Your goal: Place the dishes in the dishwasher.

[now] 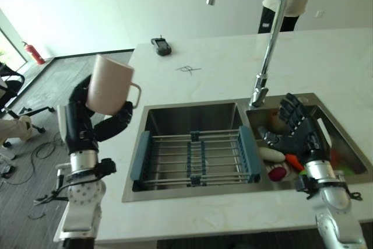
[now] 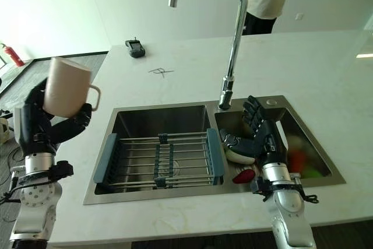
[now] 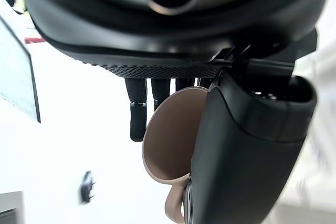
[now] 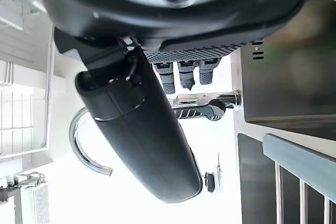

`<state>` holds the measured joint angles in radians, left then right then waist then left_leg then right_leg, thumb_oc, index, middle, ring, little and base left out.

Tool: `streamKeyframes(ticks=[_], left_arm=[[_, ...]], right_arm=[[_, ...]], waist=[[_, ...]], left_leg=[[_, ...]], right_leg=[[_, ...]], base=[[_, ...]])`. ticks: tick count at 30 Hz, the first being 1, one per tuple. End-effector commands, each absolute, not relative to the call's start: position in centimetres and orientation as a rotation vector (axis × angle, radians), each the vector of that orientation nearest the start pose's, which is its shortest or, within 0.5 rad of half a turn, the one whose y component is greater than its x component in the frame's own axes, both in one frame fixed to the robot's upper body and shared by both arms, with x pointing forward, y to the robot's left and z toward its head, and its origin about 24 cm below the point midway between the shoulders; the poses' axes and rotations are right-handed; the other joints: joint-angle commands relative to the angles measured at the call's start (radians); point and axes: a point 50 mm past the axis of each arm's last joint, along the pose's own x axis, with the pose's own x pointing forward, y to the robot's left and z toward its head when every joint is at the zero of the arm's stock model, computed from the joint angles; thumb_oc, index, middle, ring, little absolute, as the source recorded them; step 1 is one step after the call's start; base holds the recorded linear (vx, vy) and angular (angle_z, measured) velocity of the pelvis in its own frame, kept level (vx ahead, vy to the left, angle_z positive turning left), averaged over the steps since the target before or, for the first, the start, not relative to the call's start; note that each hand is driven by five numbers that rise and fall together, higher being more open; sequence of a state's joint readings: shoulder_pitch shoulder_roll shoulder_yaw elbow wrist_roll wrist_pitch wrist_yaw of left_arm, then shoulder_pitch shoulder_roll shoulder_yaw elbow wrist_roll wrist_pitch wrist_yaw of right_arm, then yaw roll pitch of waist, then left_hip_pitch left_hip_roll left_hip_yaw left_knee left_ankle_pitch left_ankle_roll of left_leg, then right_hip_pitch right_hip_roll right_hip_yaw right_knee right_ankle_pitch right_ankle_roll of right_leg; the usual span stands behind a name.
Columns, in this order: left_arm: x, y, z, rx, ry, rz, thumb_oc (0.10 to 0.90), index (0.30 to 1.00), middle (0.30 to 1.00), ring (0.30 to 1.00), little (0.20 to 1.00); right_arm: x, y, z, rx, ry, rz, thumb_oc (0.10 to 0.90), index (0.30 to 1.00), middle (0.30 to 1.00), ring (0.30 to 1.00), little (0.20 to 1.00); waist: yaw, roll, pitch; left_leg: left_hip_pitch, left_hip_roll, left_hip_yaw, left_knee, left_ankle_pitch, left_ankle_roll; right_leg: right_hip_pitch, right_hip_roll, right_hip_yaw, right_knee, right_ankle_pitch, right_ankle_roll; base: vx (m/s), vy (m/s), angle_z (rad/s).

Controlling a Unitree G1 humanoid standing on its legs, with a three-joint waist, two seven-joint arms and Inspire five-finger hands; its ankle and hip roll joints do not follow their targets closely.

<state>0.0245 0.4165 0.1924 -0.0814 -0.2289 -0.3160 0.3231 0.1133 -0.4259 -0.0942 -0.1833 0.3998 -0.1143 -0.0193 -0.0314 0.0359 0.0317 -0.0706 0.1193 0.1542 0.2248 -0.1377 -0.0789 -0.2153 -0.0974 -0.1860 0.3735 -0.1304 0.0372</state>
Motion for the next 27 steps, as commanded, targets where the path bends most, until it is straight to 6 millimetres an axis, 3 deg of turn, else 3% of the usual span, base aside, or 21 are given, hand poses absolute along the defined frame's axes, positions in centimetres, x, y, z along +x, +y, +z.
streamKeyframes(ticks=[1,6,7,9,10,11,12,14,15,17,20,23,27], left_arm=[[21.0,26.8,19.7,0.19,-0.915,0.474,0.4,0.3,0.3,0.3,0.3],[19.8,26.7,19.4,0.165,-0.902,0.461,0.4,0.3,0.3,0.3,0.3],[19.9,26.7,19.4,0.14,-0.907,0.446,0.4,0.3,0.3,0.3,0.3],[20.4,26.4,19.5,0.099,-0.926,0.422,0.4,0.3,0.3,0.3,0.3],[20.7,26.2,19.7,0.081,-0.938,0.416,0.4,0.3,0.3,0.3,0.3],[20.9,26.1,19.8,0.076,-0.95,0.415,0.4,0.3,0.3,0.3,0.3],[21.1,25.8,20.2,0.046,-0.976,0.392,0.4,0.3,0.3,0.3,0.3],[21.0,25.9,20.5,0.029,-0.985,0.378,0.4,0.3,0.3,0.3,0.3],[21.1,26.0,20.5,0.006,-0.987,0.35,0.4,0.3,0.3,0.3,0.3],[21.3,25.9,20.4,-0.015,-0.986,0.32,0.4,0.3,0.3,0.3,0.3],[21.6,25.5,20.2,-0.001,-0.983,0.295,0.4,0.3,0.3,0.3,0.3],[21.8,25.0,20.3,0.025,-0.977,0.265,0.4,0.3,0.3,0.3,0.3],[21.9,25.0,20.6,0.041,-0.974,0.267,0.4,0.3,0.3,0.3,0.3]], right_arm=[[22.2,-23.7,17.4,-0.078,-0.651,-0.059,0.8,0.9,0.9,0.9,0.9],[21.4,-23.7,18.6,-0.111,-0.702,-0.032,0.8,0.9,0.9,0.9,0.9],[21.6,-23.7,19.0,-0.125,-0.716,-0.039,0.8,0.9,0.9,0.9,0.9],[21.9,-23.8,19.6,-0.142,-0.74,-0.058,0.8,0.9,0.9,0.9,0.9],[21.9,-24.0,20.1,-0.148,-0.754,-0.061,0.8,0.9,0.9,0.9,0.9],[22.0,-24.2,20.4,-0.148,-0.767,-0.058,0.8,0.9,0.9,0.9,0.9],[21.8,-25.0,21.1,-0.169,-0.789,-0.073,0.8,0.9,0.9,0.9,0.9],[21.6,-25.5,21.3,-0.184,-0.795,-0.083,0.8,0.9,0.9,0.9,0.9],[21.4,-26.0,21.3,-0.198,-0.791,-0.106,0.8,0.9,0.9,0.9,0.9],[21.3,-26.1,21.1,-0.192,-0.777,-0.121,0.8,0.9,0.9,0.9,0.9],[21.2,-26.0,20.6,-0.174,-0.762,-0.126,0.8,0.9,0.9,0.9,0.9],[21.6,-25.1,20.1,-0.158,-0.761,-0.101,0.8,0.9,0.9,0.9,0.9],[22.0,-23.8,19.8,-0.15,-0.77,-0.078,0.8,0.9,0.9,0.9,0.9]], waist=[[0.002,-0.023,-0.05],[0.038,-0.022,-0.033],[0.04,-0.019,-0.025],[0.018,-0.018,-0.014],[0.006,-0.024,-0.004],[0.0,-0.032,0.005],[-0.015,-0.053,0.02],[-0.032,-0.059,0.024],[-0.057,-0.059,0.017],[-0.076,-0.053,0.005],[-0.084,-0.039,-0.004],[-0.051,-0.031,-0.007],[-0.001,-0.037,0.011]], left_leg=[[-0.063,-0.019,0.016,0.075,-0.051,0.024],[-0.106,0.034,0.006,0.075,0.009,-0.024],[-0.131,0.068,0.039,0.075,0.032,-0.04],[-0.105,0.15,0.185,0.075,0.056,-0.068],[-0.07,0.169,0.256,0.075,0.065,-0.066],[-0.044,0.172,0.298,0.075,0.069,-0.06],[0.045,0.147,0.35,0.075,0.062,-0.053],[0.087,0.158,0.403,0.075,0.06,-0.049],[0.143,0.198,0.478,0.075,0.07,-0.061],[0.178,0.216,0.523,0.075,0.048,-0.078],[0.173,0.213,0.505,0.075,0.007,-0.083],[0.124,0.15,0.444,0.075,-0.053,-0.062],[0.086,0.07,0.372,0.075,-0.092,-0.027]], right_leg=[[0.088,0.02,-0.019,-0.073,-0.055,0.044],[0.093,0.02,-0.067,-0.073,-0.063,0.039],[0.097,0.012,-0.092,-0.073,-0.064,0.043],[0.114,-0.021,-0.181,-0.073,-0.063,0.048],[0.122,-0.042,-0.221,-0.073,-0.053,0.047],[0.128,-0.059,-0.243,-0.073,-0.044,0.046],[0.136,-0.104,-0.273,-0.073,-0.03,0.06],[0.131,-0.129,-0.301,-0.073,-0.016,0.064],[0.122,-0.158,-0.339,-0.073,-0.001,0.066],[0.118,-0.185,-0.381,-0.073,0.021,0.076],[0.107,-0.201,-0.403,-0.073,0.051,0.095],[0.093,-0.25,-0.425,-0.073,0.109,0.145],[0.088,-0.335,-0.459,-0.073,0.211,0.189]], base=[[0.06,-0.214,0.41],[0.02,-0.171,0.37],[-0.09,-0.114,0.6],[-0.15,-0.036,1.22],[-0.19,0.031,1.36],[-0.22,0.13,1.66],[-0.24,0.161,1.37],[-0.24,0.184,1.17],[-0.26,0.222,1.21],[-0.24,0.26,1.3],[-0.13,0.27,1.4],[-0.16,0.417,1.03],[-0.1,0.372,0.94]])
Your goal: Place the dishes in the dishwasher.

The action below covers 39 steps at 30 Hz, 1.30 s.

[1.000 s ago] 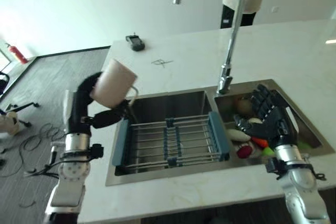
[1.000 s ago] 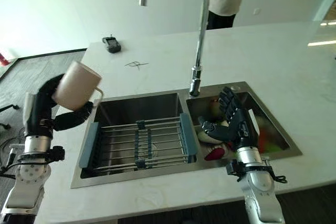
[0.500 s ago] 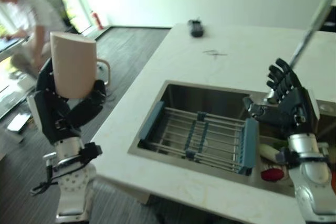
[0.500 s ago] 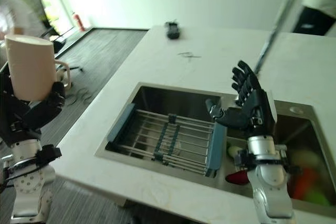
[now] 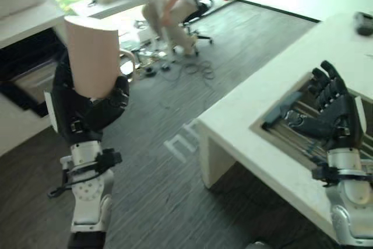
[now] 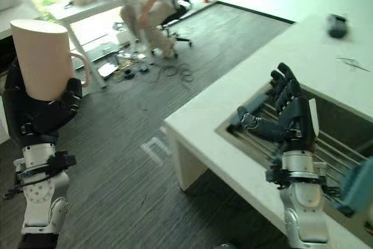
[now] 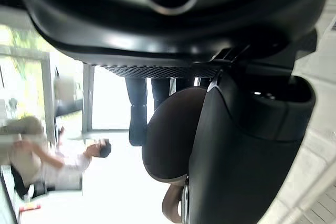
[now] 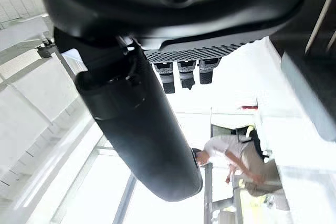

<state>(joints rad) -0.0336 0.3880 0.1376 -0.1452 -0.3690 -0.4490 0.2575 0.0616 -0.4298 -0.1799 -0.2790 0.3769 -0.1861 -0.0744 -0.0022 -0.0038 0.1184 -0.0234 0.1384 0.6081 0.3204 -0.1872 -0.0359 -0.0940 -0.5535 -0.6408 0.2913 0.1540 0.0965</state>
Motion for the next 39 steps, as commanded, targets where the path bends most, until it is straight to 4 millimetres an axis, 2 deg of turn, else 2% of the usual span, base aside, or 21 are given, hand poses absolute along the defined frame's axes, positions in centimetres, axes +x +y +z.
streamKeyframes(ticks=[1,3,5,6,7,8,9,10,12,13,17,19,24,27,31,32,38,39], left_arm=[[21.9,24.9,20.6,0.037,-0.973,0.271,0.4,0.3,0.3,0.3,0.3],[21.8,24.9,20.8,0.026,-0.971,0.275,0.4,0.3,0.3,0.3,0.3],[21.8,24.5,20.9,0.032,-0.973,0.259,0.4,0.3,0.3,0.3,0.3],[22.1,24.1,21.0,0.026,-0.975,0.23,0.4,0.3,0.3,0.3,0.3],[22.4,24.0,21.0,0.025,-0.975,0.222,0.4,0.3,0.3,0.3,0.3],[22.7,23.8,21.0,0.018,-0.973,0.214,0.4,0.3,0.3,0.3,0.3],[22.8,23.6,21.1,0.016,-0.974,0.214,0.4,0.3,0.3,0.3,0.3],[22.8,23.6,21.1,0.015,-0.974,0.223,0.4,0.3,0.3,0.3,0.3],[22.8,23.6,21.0,0.004,-0.972,0.24,0.4,0.3,0.3,0.3,0.3],[22.7,23.6,21.0,0.005,-0.972,0.249,0.4,0.3,0.3,0.3,0.3],[22.4,23.4,20.8,0.006,-0.96,0.264,0.4,0.3,0.3,0.3,0.3],[22.1,23.5,20.7,0.02,-0.954,0.272,0.4,0.3,0.3,0.3,0.3],[21.6,24.1,20.5,0.02,-0.942,0.314,0.4,0.3,0.3,0.3,0.3],[21.4,24.5,20.4,0.015,-0.934,0.328,0.4,0.3,0.3,0.3,0.3],[21.1,24.9,20.1,0.019,-0.931,0.32,0.4,0.3,0.3,0.3,0.3],[20.6,23.5,19.4,-0.113,-0.936,0.325,0.4,0.3,0.3,0.3,0.3],[20.9,23.7,19.0,-0.114,-0.926,0.347,0.4,0.3,0.3,0.3,0.3],[20.8,23.8,19.0,-0.111,-0.922,0.358,0.4,0.3,0.3,0.3,0.3]], right_arm=[[22.1,-23.5,19.6,-0.141,-0.766,-0.077,0.8,0.9,0.9,0.9,0.9],[22.3,-22.9,19.3,-0.129,-0.76,-0.06,0.8,0.9,0.9,0.9,0.9],[22.2,-22.7,19.3,-0.132,-0.76,-0.058,0.8,0.9,0.9,0.9,0.9],[22.1,-23.0,19.2,-0.134,-0.755,-0.083,0.8,0.9,0.9,0.9,0.9],[22.1,-23.3,19.1,-0.13,-0.752,-0.087,0.8,0.9,0.9,0.9,0.9],[22.1,-23.6,19.1,-0.131,-0.747,-0.092,0.8,0.9,0.9,0.9,0.9],[22.1,-24.0,19.2,-0.13,-0.743,-0.089,0.8,0.9,0.9,0.9,0.9],[22.1,-24.2,19.2,-0.128,-0.74,-0.077,0.8,0.9,0.9,0.9,0.9],[22.1,-24.3,19.2,-0.126,-0.736,-0.059,0.8,0.9,0.9,0.9,0.9],[22.1,-24.3,19.2,-0.123,-0.735,-0.053,0.8,0.9,0.9,0.9,0.9],[22.3,-24.1,19.4,-0.105,-0.73,-0.041,0.8,0.9,0.9,0.9,0.9],[22.6,-23.5,19.5,-0.106,-0.731,-0.019,0.8,0.9,0.9,0.9,0.9],[23.3,-22.4,19.2,-0.095,-0.708,0.026,0.8,0.9,0.9,0.9,0.9],[23.2,-22.4,19.2,-0.089,-0.716,0.041,0.8,0.9,0.9,0.9,0.9],[23.0,-22.5,18.7,-0.107,-0.708,0.057,0.8,0.9,0.9,0.9,0.9],[21.2,-22.7,17.7,-0.124,-0.698,0.025,0.8,0.9,0.9,0.9,0.9],[21.5,-22.8,18.0,-0.096,-0.712,0.055,0.8,0.9,0.9,0.9,0.9],[21.5,-22.7,18.1,-0.116,-0.715,0.063,0.8,0.9,0.9,0.9,0.9]], waist=[[-0.015,-0.002,-0.07],[0.012,-0.004,-0.06],[0.008,-0.006,-0.051],[-0.019,-0.006,-0.045],[-0.038,-0.01,-0.043],[-0.054,-0.013,-0.048],[-0.061,-0.016,-0.053],[-0.066,-0.02,-0.057],[-0.067,-0.026,-0.067],[-0.064,-0.026,-0.071],[-0.032,-0.026,-0.091],[-0.001,-0.026,-0.103],[0.041,-0.02,-0.113],[0.047,-0.018,-0.117],[0.044,-0.015,-0.122],[-0.031,-0.004,-0.052],[-0.018,-0.007,-0.077],[-0.014,-0.009,-0.075]], left_leg=[[0.031,0.028,-0.099,-0.02,-0.052,-0.055],[0.015,-0.001,-0.129,-0.02,-0.059,-0.033],[0.001,-0.016,-0.166,-0.02,-0.061,-0.015],[-0.018,-0.038,-0.236,-0.02,-0.062,0.003],[-0.043,-0.047,-0.259,-0.02,-0.04,0.016],[-0.059,-0.062,-0.303,-0.02,-0.038,0.023],[-0.07,-0.072,-0.335,-0.02,-0.037,0.026],[-0.077,-0.081,-0.356,-0.02,-0.037,0.027],[-0.092,-0.102,-0.39,-0.02,-0.032,0.04],[-0.096,-0.104,-0.397,-0.02,-0.032,0.04],[-0.105,-0.101,-0.415,-0.02,-0.03,0.031],[-0.108,-0.108,-0.437,-0.02,-0.034,0.028],[-0.114,-0.109,-0.46,-0.02,-0.033,0.019],[-0.117,-0.108,-0.465,-0.02,-0.031,0.017],[-0.117,-0.109,-0.468,-0.02,-0.03,0.017],[-0.113,-0.014,-0.338,-0.02,0.028,-0.03],[-0.147,-0.01,-0.367,-0.02,0.042,-0.045],[-0.136,-0.013,-0.359,-0.02,0.062,-0.05]], right_leg=[[-0.027,0.099,-0.016,0.009,-0.045,0.142],[-0.006,0.077,-0.026,0.009,-0.012,0.148],[0.003,0.104,0.021,0.009,-0.019,0.137],[-0.015,0.189,0.144,0.009,-0.079,0.109],[-0.035,0.24,0.194,0.009,-0.109,0.072],[-0.044,0.3,0.27,0.009,-0.16,0.057],[-0.046,0.344,0.318,0.009,-0.21,0.044],[-0.047,0.365,0.347,0.009,-0.228,0.04],[-0.051,0.381,0.414,0.009,-0.216,0.038],[-0.049,0.387,0.426,0.009,-0.24,0.038],[-0.033,0.389,0.415,0.009,-0.284,0.032],[-0.017,0.389,0.401,0.009,-0.303,0.029],[-0.002,0.382,0.361,0.009,-0.325,0.023],[0.001,0.381,0.351,0.009,-0.328,0.022],[0.002,0.382,0.349,0.009,-0.331,0.02],[0.011,0.44,0.338,0.009,-0.33,0.001],[0.0,0.475,0.335,0.009,-0.35,-0.023],[0.003,0.478,0.336,0.009,-0.353,-0.031]], base=[[-0.06,0.323,0.45],[-0.05,0.34,0.52],[-0.01,0.208,0.6],[-0.05,0.055,0.77],[-0.01,0.02,1.28],[0.01,-0.011,1.82],[0.11,0.0,2.03],[0.09,-0.015,1.75],[0.09,-0.043,1.31],[0.09,-0.085,0.95],[0.07,-0.1,0.3],[0.1,-0.12,0.29],[0.04,-0.072,0.42],[0.01,-0.044,0.26],[0.0,-0.012,0.05],[0.0,-0.033,0.03],[0.03,-0.098,0.06],[0.12,-0.122,0.05]])
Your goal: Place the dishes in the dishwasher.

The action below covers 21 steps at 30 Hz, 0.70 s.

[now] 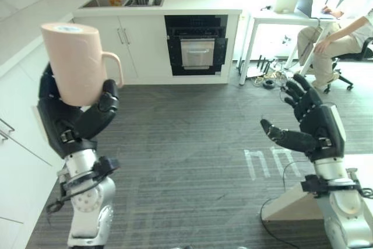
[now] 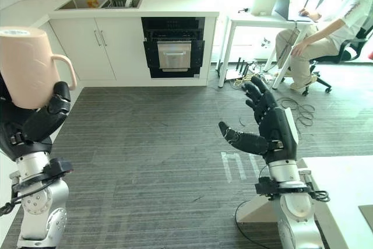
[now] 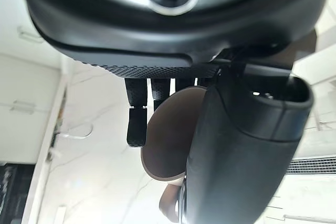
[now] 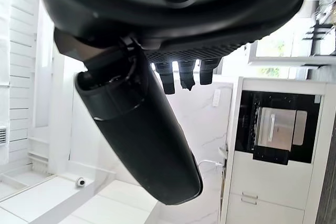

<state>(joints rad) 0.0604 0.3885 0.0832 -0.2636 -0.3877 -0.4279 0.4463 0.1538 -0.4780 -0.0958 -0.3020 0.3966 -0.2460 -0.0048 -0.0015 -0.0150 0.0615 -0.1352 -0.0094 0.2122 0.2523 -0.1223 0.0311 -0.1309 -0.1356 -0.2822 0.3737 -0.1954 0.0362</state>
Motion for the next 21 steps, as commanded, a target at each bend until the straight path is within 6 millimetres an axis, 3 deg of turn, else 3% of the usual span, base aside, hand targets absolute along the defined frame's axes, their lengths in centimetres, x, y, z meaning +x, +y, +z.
streamKeyframes(ticks=[1,2,4,5,6,7,9,12,13,15,17,18,20,21], left_arm=[[20.7,24.0,18.9,-0.115,-0.918,0.368,0.4,0.3,0.3,0.3,0.3],[20.5,24.2,18.7,-0.118,-0.91,0.382,0.4,0.3,0.3,0.3,0.3],[20.4,24.5,18.3,-0.12,-0.894,0.385,0.4,0.3,0.3,0.3,0.3],[20.4,24.7,18.1,-0.118,-0.884,0.387,0.4,0.3,0.3,0.3,0.3],[20.1,25.0,17.7,-0.105,-0.871,0.393,0.4,0.3,0.3,0.3,0.3],[19.9,25.0,17.6,-0.1,-0.868,0.397,0.4,0.3,0.3,0.3,0.3],[19.8,25.2,17.4,-0.088,-0.858,0.413,0.4,0.3,0.3,0.3,0.3],[19.5,25.5,17.2,-0.073,-0.858,0.431,0.4,0.3,0.3,0.3,0.3],[19.2,25.8,17.1,-0.066,-0.861,0.448,0.4,0.3,0.3,0.3,0.3],[18.9,26.0,17.1,-0.057,-0.868,0.468,0.4,0.3,0.3,0.3,0.3],[18.8,26.3,17.3,-0.048,-0.874,0.483,0.4,0.3,0.3,0.3,0.3],[18.9,26.5,17.4,-0.042,-0.879,0.481,0.4,0.3,0.3,0.3,0.3],[19.1,26.6,17.6,-0.037,-0.879,0.471,0.4,0.3,0.3,0.3,0.3],[19.4,26.5,17.8,-0.037,-0.877,0.46,0.4,0.3,0.3,0.3,0.3]], right_arm=[[21.5,-22.7,18.3,-0.123,-0.718,0.072,0.8,0.9,0.9,0.9,0.9],[21.5,-23.1,18.5,-0.124,-0.723,0.07,0.8,0.9,0.9,0.9,0.9],[21.7,-23.2,18.3,-0.102,-0.72,0.065,0.8,0.9,0.9,0.9,0.9],[21.7,-23.1,18.2,-0.095,-0.713,0.069,0.8,0.9,0.9,0.9,0.9],[21.8,-22.6,18.0,-0.093,-0.7,0.094,0.8,0.9,0.9,0.9,0.9],[21.8,-22.4,17.9,-0.098,-0.697,0.105,0.8,0.9,0.9,0.9,0.9],[21.8,-21.9,17.7,-0.129,-0.694,0.12,0.8,0.9,0.9,0.9,0.9],[22.0,-21.9,17.5,-0.112,-0.688,0.112,0.8,0.9,0.9,0.9,0.9],[22.2,-22.0,17.5,-0.098,-0.684,0.115,0.8,0.9,0.9,0.9,0.9],[22.2,-21.9,17.5,-0.097,-0.68,0.127,0.8,0.9,0.9,0.9,0.9],[22.0,-22.0,17.5,-0.104,-0.676,0.139,0.8,0.9,0.9,0.9,0.9],[21.8,-22.3,17.5,-0.105,-0.673,0.133,0.8,0.9,0.9,0.9,0.9],[21.7,-22.6,17.7,-0.098,-0.676,0.118,0.8,0.9,0.9,0.9,0.9],[21.8,-22.7,17.7,-0.093,-0.677,0.104,0.8,0.9,0.9,0.9,0.9]], waist=[[-0.009,-0.009,-0.008],[0.012,-0.052,0.028],[0.023,-0.048,0.055],[0.023,-0.03,0.061],[0.023,0.006,0.06],[0.022,0.019,0.056],[0.034,0.044,0.047],[0.058,0.055,0.041],[0.066,0.057,0.039],[0.059,0.061,0.034],[0.045,0.05,0.026],[0.043,0.033,0.015],[0.041,0.02,0.001],[0.039,0.013,-0.01]], left_leg=[[-0.013,0.126,0.053,0.048,0.048,-0.126],[-0.003,0.081,0.046,0.059,0.208,-0.147],[-0.046,0.09,0.035,0.048,0.238,-0.148],[-0.069,0.113,0.044,0.048,0.204,-0.142],[-0.118,0.172,0.065,0.048,0.158,-0.144],[-0.141,0.195,0.072,0.048,0.154,-0.149],[-0.242,0.225,0.071,0.048,0.205,-0.17],[-0.3,0.194,0.012,0.048,0.222,-0.177],[-0.291,0.177,-0.009,0.048,0.204,-0.172],[-0.259,0.183,0.008,0.048,0.205,-0.164],[-0.211,0.17,0.047,0.048,0.143,-0.136],[-0.176,0.142,0.051,0.048,0.098,-0.112],[-0.154,0.122,0.054,0.048,0.073,-0.09],[-0.135,0.101,0.046,0.048,0.052,-0.072]], right_leg=[[0.048,0.057,-0.016,-0.074,-0.004,0.021],[0.072,0.034,0.005,-0.074,-0.002,-0.001],[0.091,0.053,0.026,-0.074,-0.008,-0.007],[0.102,0.069,0.028,-0.074,-0.017,-0.004],[0.119,0.092,0.022,-0.074,-0.027,0.01],[0.123,0.099,0.019,-0.074,-0.027,0.014],[0.159,0.12,0.022,-0.074,-0.043,0.013],[0.191,0.148,0.047,-0.074,-0.076,-0.001],[0.199,0.158,0.057,-0.074,-0.087,-0.009],[0.216,0.151,0.065,-0.074,-0.085,-0.001],[0.24,0.122,0.073,-0.074,-0.086,0.023],[0.265,0.08,0.073,-0.074,-0.069,0.055],[0.27,0.043,0.065,-0.074,-0.023,0.085],[0.267,0.014,0.057,-0.074,0.03,0.104]], base=[[0.2,-0.247,0.08],[0.18,-0.239,0.04],[0.19,-0.104,0.02],[0.3,0.094,0.1],[0.29,0.127,0.2],[0.36,0.156,0.12],[0.34,0.123,0.02],[0.3,0.132,-0.22],[0.34,0.189,-0.57],[0.32,0.226,-0.72],[0.33,0.264,-0.71],[0.34,0.275,-0.29],[0.31,0.264,-0.2],[0.32,0.315,0.0]])
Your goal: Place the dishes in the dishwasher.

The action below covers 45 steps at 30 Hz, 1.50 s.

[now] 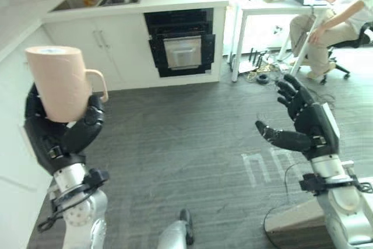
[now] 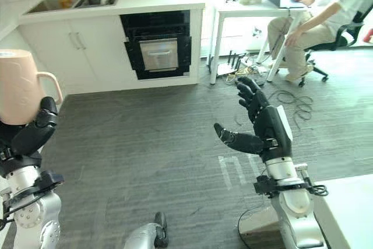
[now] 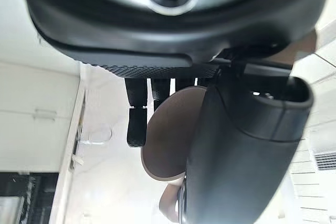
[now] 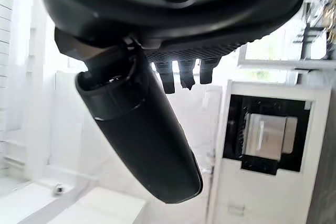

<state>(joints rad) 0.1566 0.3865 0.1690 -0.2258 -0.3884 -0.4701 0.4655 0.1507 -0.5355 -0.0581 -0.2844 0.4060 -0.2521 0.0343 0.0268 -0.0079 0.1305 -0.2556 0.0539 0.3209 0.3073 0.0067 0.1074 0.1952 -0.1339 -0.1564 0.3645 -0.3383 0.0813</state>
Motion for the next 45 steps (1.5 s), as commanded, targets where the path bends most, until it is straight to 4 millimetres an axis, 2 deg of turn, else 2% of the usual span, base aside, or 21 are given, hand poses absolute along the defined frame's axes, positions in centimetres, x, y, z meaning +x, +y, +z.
streamKeyframes(ticks=[1,3,4,6,8,9,11,13,14,17,20,24,28,31,33,34,36,38,40,42,45], left_arm=[[19.8,26.4,18.0,-0.038,-0.876,0.445,0.4,0.3,0.3,0.3,0.3],[20.2,26.2,18.3,-0.043,-0.871,0.416,0.4,0.3,0.3,0.3,0.3],[20.6,25.9,18.4,-0.046,-0.863,0.391,0.4,0.3,0.3,0.3,0.3],[20.9,25.4,18.4,-0.04,-0.859,0.363,0.4,0.3,0.3,0.3,0.3],[20.8,25.1,18.4,-0.03,-0.854,0.36,0.4,0.3,0.3,0.3,0.3],[20.7,25.0,18.2,-0.027,-0.85,0.373,0.4,0.3,0.3,0.3,0.3],[20.6,25.2,18.3,-0.027,-0.841,0.371,0.4,0.3,0.3,0.3,0.3],[20.7,25.2,18.4,-0.021,-0.838,0.361,0.4,0.3,0.3,0.3,0.3],[20.7,25.2,18.3,-0.019,-0.831,0.353,0.4,0.3,0.3,0.3,0.3],[20.8,24.7,18.2,-0.019,-0.844,0.331,0.4,0.3,0.3,0.3,0.3],[20.8,24.5,18.5,-0.021,-0.866,0.33,0.4,0.3,0.3,0.3,0.3],[21.1,25.0,18.4,-0.059,-0.832,0.358,0.4,0.3,0.3,0.3,0.3],[20.8,24.9,18.2,-0.062,-0.821,0.35,0.4,0.3,0.3,0.3,0.3],[20.3,25.5,17.6,-0.07,-0.802,0.362,0.4,0.3,0.3,0.3,0.3],[20.1,25.4,17.3,-0.056,-0.796,0.357,0.4,0.3,0.3,0.3,0.3],[20.0,25.2,17.1,-0.053,-0.795,0.352,0.4,0.3,0.3,0.3,0.3],[20.1,25.0,17.1,-0.056,-0.801,0.334,0.4,0.3,0.3,0.3,0.3],[20.0,25.1,17.1,-0.048,-0.806,0.338,0.4,0.3,0.3,0.3,0.3],[20.0,25.0,17.0,-0.042,-0.803,0.346,0.4,0.3,0.3,0.3,0.3],[20.2,24.6,17.0,-0.045,-0.803,0.336,0.4,0.3,0.3,0.3,0.3],[20.8,23.7,17.4,-0.049,-0.837,0.332,0.4,0.3,0.3,0.3,0.3]], right_arm=[[21.9,-22.7,17.8,-0.095,-0.683,0.09,0.8,0.9,0.9,0.9,0.9],[21.9,-22.8,17.9,-0.099,-0.69,0.064,0.8,0.9,0.9,0.9,0.9],[21.8,-22.7,17.8,-0.091,-0.695,0.048,0.8,0.9,0.9,0.9,0.9],[21.6,-22.6,17.5,-0.085,-0.691,0.045,0.8,0.9,0.9,0.9,0.9],[21.4,-22.2,17.2,-0.084,-0.679,0.065,0.8,0.9,0.9,0.9,0.9],[21.4,-22.1,17.0,-0.091,-0.662,0.087,0.8,0.9,0.9,0.9,0.9],[21.1,-22.5,16.9,-0.094,-0.638,0.097,0.8,0.9,0.9,0.9,0.9],[21.0,-22.9,17.0,-0.074,-0.636,0.093,0.8,0.9,0.9,0.9,0.9],[20.9,-23.2,16.8,-0.06,-0.629,0.085,0.8,0.9,0.9,0.9,0.9],[20.7,-23.1,16.3,-0.062,-0.63,0.084,0.8,0.9,0.9,0.9,0.9],[21.1,-22.8,16.4,-0.109,-0.637,0.057,0.8,0.9,0.9,0.9,0.9],[21.5,-22.8,17.3,-0.121,-0.648,0.063,0.8,0.9,0.9,0.9,0.9],[21.2,-23.3,17.8,-0.123,-0.659,0.068,0.8,0.9,0.9,0.9,0.9],[20.5,-24.0,17.3,-0.134,-0.624,0.081,0.8,0.9,0.9,0.9,0.9],[20.3,-24.3,16.9,-0.123,-0.606,0.088,0.8,0.9,0.9,0.9,0.9],[20.3,-24.4,16.8,-0.12,-0.604,0.09,0.8,0.9,0.9,0.9,0.9],[20.6,-24.4,16.9,-0.111,-0.61,0.074,0.8,0.9,0.9,0.9,0.9],[21.2,-24.1,16.9,-0.092,-0.604,0.091,0.8,0.9,0.9,0.9,0.9],[21.8,-23.2,16.7,-0.104,-0.589,0.114,0.8,0.9,0.9,0.9,0.9],[22.1,-22.7,16.7,-0.106,-0.587,0.121,0.8,0.9,0.9,0.9,0.9],[22.0,-22.4,16.5,-0.115,-0.582,0.158,0.8,0.9,0.9,0.9,0.9]], waist=[[0.01,0.007,-0.089],[0.011,0.009,-0.101],[0.009,0.017,-0.107],[-0.005,0.045,-0.102],[-0.024,0.057,-0.081],[-0.035,0.063,-0.071],[-0.05,0.04,-0.061],[-0.066,0.016,-0.048],[-0.087,-0.018,-0.026],[-0.111,-0.032,-0.019],[-0.104,-0.039,-0.052],[-0.103,-0.028,-0.09],[-0.095,-0.014,-0.1],[-0.092,-0.031,-0.103],[-0.089,-0.049,-0.091],[-0.082,-0.063,-0.075],[-0.068,-0.065,-0.044],[-0.063,-0.046,-0.037],[-0.048,0.01,-0.028],[-0.031,0.023,-0.036],[-0.03,0.013,-0.064]], left_leg=[[-0.004,0.018,-0.082,-0.007,-0.087,-0.13],[0.007,-0.011,-0.114,-0.007,-0.098,-0.114],[0.021,-0.03,-0.145,-0.007,-0.11,-0.1],[0.054,-0.045,-0.175,-0.007,-0.133,-0.073],[0.104,-0.069,-0.19,-0.007,-0.169,-0.048],[0.12,-0.066,-0.186,-0.007,-0.18,-0.041],[0.145,-0.074,-0.179,-0.007,-0.191,-0.053],[0.177,-0.081,-0.187,-0.007,-0.208,-0.073],[0.221,-0.108,-0.195,-0.007,-0.237,-0.088],[0.256,-0.129,-0.22,-0.007,-0.272,-0.085],[0.27,-0.124,-0.207,-0.007,-0.301,-0.089],[0.318,-0.073,-0.17,-0.007,-0.303,-0.12],[0.341,-0.03,-0.155,-0.007,-0.172,-0.167],[0.397,-0.031,-0.153,-0.007,0.0,-0.205],[0.366,-0.015,-0.129,0.098,0.083,-0.224],[0.292,0.005,-0.119,0.201,0.099,-0.228],[0.163,-0.009,-0.125,0.214,0.017,-0.181],[0.148,-0.046,-0.08,-0.007,-0.027,-0.146],[0.019,-0.024,-0.106,-0.007,-0.098,-0.152],[-0.035,-0.012,-0.108,-0.007,-0.059,-0.16],[-0.014,-0.036,-0.137,-0.007,-0.102,-0.141]], right_leg=[[-0.064,-0.01,-0.078,-0.065,0.234,0.069],[-0.052,-0.034,-0.088,-0.065,0.311,0.075],[-0.017,-0.051,-0.093,-0.031,0.419,0.08],[-0.058,-0.085,-0.082,0.191,0.503,0.085],[-0.207,-0.108,-0.043,0.445,0.491,0.08],[-0.306,-0.109,-0.051,0.489,0.471,0.054],[-0.379,-0.067,-0.112,0.298,0.397,0.039],[-0.396,-0.044,-0.19,-0.003,0.452,0.05],[-0.484,-0.06,-0.19,-0.065,0.43,0.079],[-0.591,-0.054,-0.137,-0.065,0.396,0.085],[-0.535,-0.057,-0.14,-0.065,0.379,0.092],[-0.467,-0.032,-0.131,-0.065,0.339,0.057],[-0.419,0.004,-0.134,-0.065,0.277,0.011],[-0.388,0.029,-0.119,-0.065,0.229,-0.034],[-0.357,0.034,-0.107,-0.065,0.206,-0.059],[-0.333,0.038,-0.091,-0.065,0.198,-0.074],[-0.3,0.062,-0.046,-0.065,0.186,-0.066],[-0.306,0.095,0.014,-0.065,0.18,-0.038],[-0.293,0.165,0.059,-0.065,0.167,-0.021],[-0.28,0.184,0.058,-0.065,0.148,-0.032],[-0.263,0.157,0.043,-0.065,0.142,-0.021]], base=[[0.34,0.32,0.16],[0.36,0.307,0.42],[0.39,0.349,0.57],[0.36,0.395,0.56],[0.24,0.333,0.54],[0.25,0.204,0.3],[0.4,-0.055,-0.02],[0.52,-0.26,0.23],[0.58,-0.256,0.91],[0.51,-0.184,0.45],[0.46,-0.194,0.47],[0.49,-0.193,0.26],[0.41,-0.173,-0.28],[0.4,-0.22,-0.53],[0.28,-0.227,-0.51],[0.2,-0.201,-0.61],[0.18,-0.025,-0.37],[0.19,0.187,-0.32],[0.19,0.216,-0.36],[0.15,0.183,-0.87],[0.08,0.287,-1.01]])
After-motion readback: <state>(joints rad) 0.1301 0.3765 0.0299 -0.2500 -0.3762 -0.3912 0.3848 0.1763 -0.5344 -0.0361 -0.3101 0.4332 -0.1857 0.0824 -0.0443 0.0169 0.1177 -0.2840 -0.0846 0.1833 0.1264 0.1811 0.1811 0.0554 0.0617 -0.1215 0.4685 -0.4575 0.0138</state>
